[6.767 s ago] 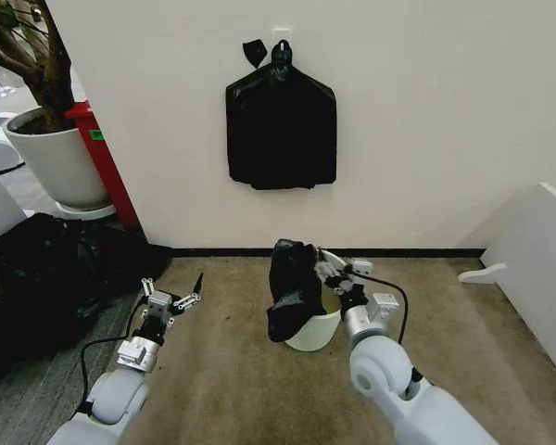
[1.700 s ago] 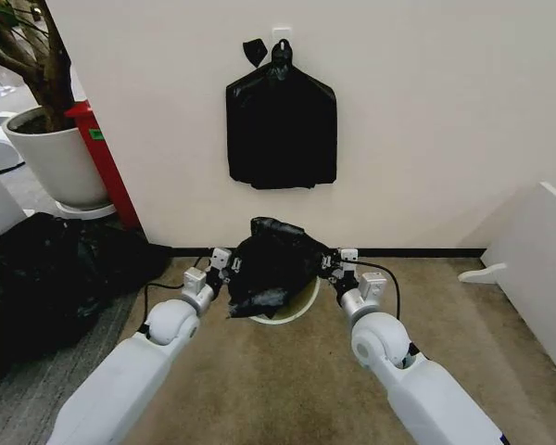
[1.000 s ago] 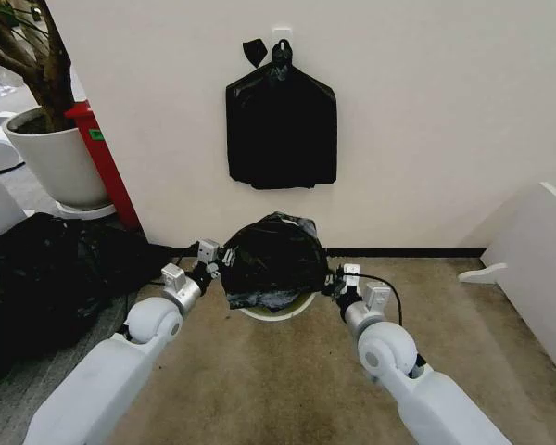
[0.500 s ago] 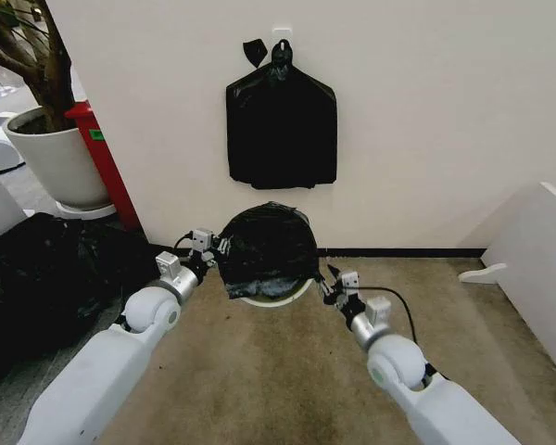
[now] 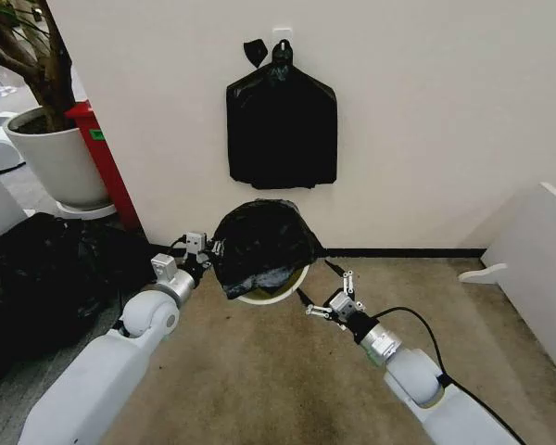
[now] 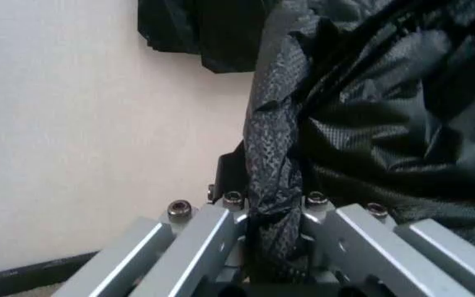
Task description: Place the garbage bag over the trash bin.
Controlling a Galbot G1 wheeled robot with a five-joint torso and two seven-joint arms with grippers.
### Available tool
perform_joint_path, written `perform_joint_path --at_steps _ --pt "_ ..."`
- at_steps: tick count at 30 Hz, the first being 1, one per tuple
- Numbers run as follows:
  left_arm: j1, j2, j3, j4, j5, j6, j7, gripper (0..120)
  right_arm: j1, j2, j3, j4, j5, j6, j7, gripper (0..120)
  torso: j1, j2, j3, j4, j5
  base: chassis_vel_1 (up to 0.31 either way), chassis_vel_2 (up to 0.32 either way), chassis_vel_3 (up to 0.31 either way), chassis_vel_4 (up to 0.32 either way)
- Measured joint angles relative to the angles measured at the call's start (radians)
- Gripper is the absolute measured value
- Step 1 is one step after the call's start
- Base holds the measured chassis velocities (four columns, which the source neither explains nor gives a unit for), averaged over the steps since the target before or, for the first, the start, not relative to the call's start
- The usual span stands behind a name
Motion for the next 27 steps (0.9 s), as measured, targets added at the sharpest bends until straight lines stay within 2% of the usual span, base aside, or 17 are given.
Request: perform_joint_path --at_steps 3,5,9,15,19,24,26,27 --pt "0.0 0.0 0.002 0.0 0.005 0.003 -0.004 1 -0.003 0.0 0.0 0.016 -0.005 0.005 -0.002 100 0.0 0.0 0.0 -0.0002 0.0001 0.0 0.0 0.0 0.0" --pt "0.0 0.001 0.003 0.005 0.011 0.005 -0.006 1 -0.008 -0.005 0.005 0.01 -0.024 0.006 -0.007 100 0.0 0.0 0.0 0.0006 0.0005 0.0 0.0 0.0 0.0" --pt "-0.008 -0.002 0.003 0.016 0.011 0.005 -0.022 1 -0.006 -0.009 0.024 -0.046 -0.055 0.023 -0.009 100 0.0 0.0 0.0 -0.0001 0.0003 0.0 0.0 0.0 0.0" --pt "-0.016 -0.008 0.006 0.026 0.011 0.005 -0.031 1 -0.015 -0.004 0.026 -0.046 -0.058 0.068 -0.049 100 0.0 0.0 0.0 0.0002 0.0002 0.0 0.0 0.0 0.0" --pt "-0.018 -0.017 0.017 0.028 0.013 0.005 -0.031 1 -0.014 0.009 0.024 -0.033 -0.109 0.071 -0.051 100 0.0 0.0 0.0 0.0002 0.0002 0.0 0.0 0.0 0.0" --pt "-0.015 -0.031 0.024 0.024 0.018 0.005 -0.031 1 0.006 0.041 0.023 -0.048 -0.24 0.085 -0.049 100 0.0 0.0 0.0 0.0001 0.0001 0.0 0.0 0.0 0.0" --pt "-0.015 -0.031 0.024 0.024 0.018 0.005 -0.031 1 0.007 0.042 0.023 -0.049 -0.244 0.085 -0.049 100 0.0 0.0 0.0 0.0001 0.0001 0.0 0.0 0.0 0.0" --pt "-0.012 -0.031 0.024 0.022 0.018 0.005 -0.031 1 0.011 0.048 0.02 -0.05 -0.262 0.088 -0.049 97 0.0 0.0 0.0 0.0001 0.0001 0.0 0.0 0.0 0.0"
